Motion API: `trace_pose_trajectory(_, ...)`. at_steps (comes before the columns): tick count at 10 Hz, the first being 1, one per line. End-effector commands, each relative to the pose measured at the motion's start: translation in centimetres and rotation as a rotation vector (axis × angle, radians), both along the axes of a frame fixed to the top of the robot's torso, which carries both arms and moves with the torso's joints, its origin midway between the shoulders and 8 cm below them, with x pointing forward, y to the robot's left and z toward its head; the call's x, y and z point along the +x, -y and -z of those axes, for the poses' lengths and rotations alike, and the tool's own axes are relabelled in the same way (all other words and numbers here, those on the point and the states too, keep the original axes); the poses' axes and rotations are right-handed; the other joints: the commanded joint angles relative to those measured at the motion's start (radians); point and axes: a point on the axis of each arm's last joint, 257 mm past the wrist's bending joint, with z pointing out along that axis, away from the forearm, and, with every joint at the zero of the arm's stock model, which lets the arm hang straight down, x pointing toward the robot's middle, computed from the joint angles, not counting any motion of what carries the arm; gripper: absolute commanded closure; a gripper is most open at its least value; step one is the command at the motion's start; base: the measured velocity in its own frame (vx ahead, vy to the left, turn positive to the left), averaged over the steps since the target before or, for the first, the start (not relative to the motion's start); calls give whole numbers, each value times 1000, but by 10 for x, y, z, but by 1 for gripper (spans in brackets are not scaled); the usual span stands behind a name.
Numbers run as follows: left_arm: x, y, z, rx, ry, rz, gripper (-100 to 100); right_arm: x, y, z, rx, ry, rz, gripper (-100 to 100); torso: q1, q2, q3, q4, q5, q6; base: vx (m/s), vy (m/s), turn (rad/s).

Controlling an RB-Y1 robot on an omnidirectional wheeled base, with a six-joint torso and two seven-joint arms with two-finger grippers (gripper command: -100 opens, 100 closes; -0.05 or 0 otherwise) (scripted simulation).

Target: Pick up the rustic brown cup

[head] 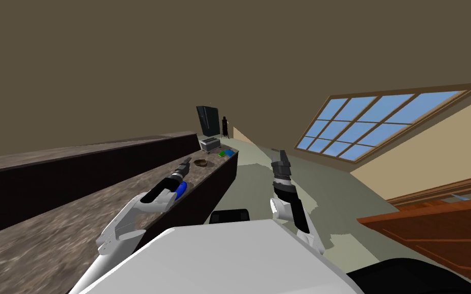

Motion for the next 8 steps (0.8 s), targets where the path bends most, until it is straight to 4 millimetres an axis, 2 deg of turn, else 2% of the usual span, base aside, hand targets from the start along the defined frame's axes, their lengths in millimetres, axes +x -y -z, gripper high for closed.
trace_pose_trajectory(1, -2, -11, 10, -1, -47, -20, -100, 0, 0, 0, 0, 0, 0, 0, 0, 0, 0, 0, 0, 0, -5, 24, -111)
trace_pose_trajectory(8, -18, -47, 53, -26, -240, -103, -100, 0, 0, 0, 0, 0, 0, 0, 0, -2, -1, 0, 0, 0, 9, 20, -89)
